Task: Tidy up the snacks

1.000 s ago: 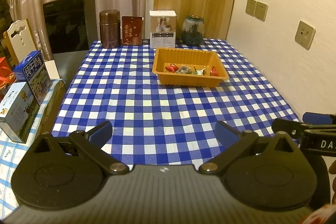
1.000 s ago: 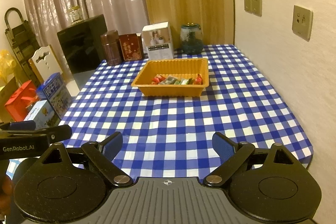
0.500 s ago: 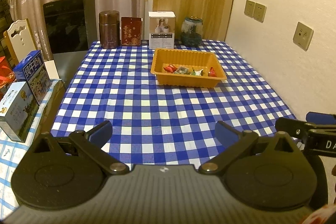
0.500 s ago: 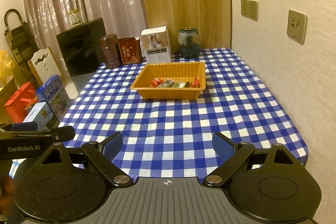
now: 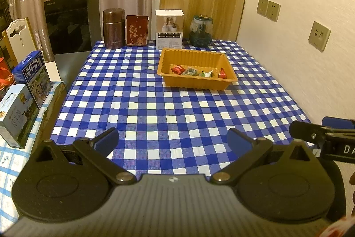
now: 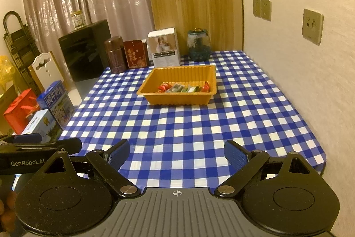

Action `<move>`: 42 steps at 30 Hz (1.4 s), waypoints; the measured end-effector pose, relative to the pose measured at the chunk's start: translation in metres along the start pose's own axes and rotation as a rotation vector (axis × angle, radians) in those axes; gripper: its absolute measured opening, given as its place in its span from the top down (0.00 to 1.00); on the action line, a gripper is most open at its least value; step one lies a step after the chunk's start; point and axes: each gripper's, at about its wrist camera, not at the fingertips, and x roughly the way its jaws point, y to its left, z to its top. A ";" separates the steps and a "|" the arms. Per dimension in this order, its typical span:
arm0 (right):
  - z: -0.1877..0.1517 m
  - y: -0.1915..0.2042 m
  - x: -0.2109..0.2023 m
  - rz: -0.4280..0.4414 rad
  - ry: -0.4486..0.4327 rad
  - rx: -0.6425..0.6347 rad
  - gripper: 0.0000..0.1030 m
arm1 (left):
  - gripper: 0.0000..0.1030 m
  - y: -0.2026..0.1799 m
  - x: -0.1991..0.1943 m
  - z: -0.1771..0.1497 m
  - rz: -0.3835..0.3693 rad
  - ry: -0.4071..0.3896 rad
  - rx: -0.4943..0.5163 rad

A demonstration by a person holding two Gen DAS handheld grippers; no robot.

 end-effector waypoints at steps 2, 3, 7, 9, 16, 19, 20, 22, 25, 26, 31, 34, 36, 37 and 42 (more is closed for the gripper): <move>-0.001 0.001 0.000 0.000 -0.002 0.002 0.11 | 0.00 0.000 0.000 0.000 0.000 0.001 -0.001; -0.001 0.001 0.000 0.000 -0.002 0.002 0.11 | 0.00 0.000 0.000 0.000 0.000 0.000 0.000; -0.002 0.001 -0.001 0.000 -0.001 0.004 0.11 | 0.00 0.000 0.000 0.000 0.002 0.001 -0.001; -0.001 0.001 0.000 0.000 -0.001 0.004 0.11 | 0.00 0.000 0.000 0.000 0.001 0.002 -0.002; -0.003 0.002 0.000 0.001 0.000 0.008 0.11 | 0.00 0.001 0.001 -0.001 0.000 0.003 -0.005; -0.003 0.002 0.000 0.001 -0.001 0.008 0.11 | 0.00 0.001 0.001 -0.001 -0.001 0.004 -0.004; -0.003 0.003 0.000 0.000 -0.002 0.009 0.11 | 0.00 0.001 0.001 -0.001 0.001 0.003 -0.005; -0.004 0.004 0.000 0.000 -0.002 0.010 0.11 | 0.00 0.001 0.001 -0.001 -0.001 0.003 -0.005; -0.004 0.004 0.000 0.001 -0.003 0.012 0.11 | 0.00 0.001 0.001 -0.001 -0.001 0.003 -0.005; -0.004 0.005 0.000 0.002 -0.003 0.012 0.11 | 0.00 0.001 0.001 -0.001 -0.001 0.003 -0.005; -0.003 0.005 0.000 0.002 -0.001 0.013 0.11 | 0.00 0.001 0.001 -0.001 0.000 0.003 -0.004; -0.004 0.005 0.000 0.002 0.000 0.014 0.11 | 0.00 0.001 0.001 -0.001 -0.001 0.004 -0.005; -0.004 0.005 0.000 0.002 0.000 0.014 0.11 | 0.00 0.001 0.001 -0.002 -0.001 0.004 -0.004; -0.004 0.005 0.000 0.003 0.000 0.013 0.11 | 0.00 0.001 0.001 -0.002 -0.001 0.005 -0.005; -0.004 0.004 0.000 0.003 -0.001 0.014 0.11 | 0.00 0.002 0.001 -0.003 -0.001 0.005 -0.006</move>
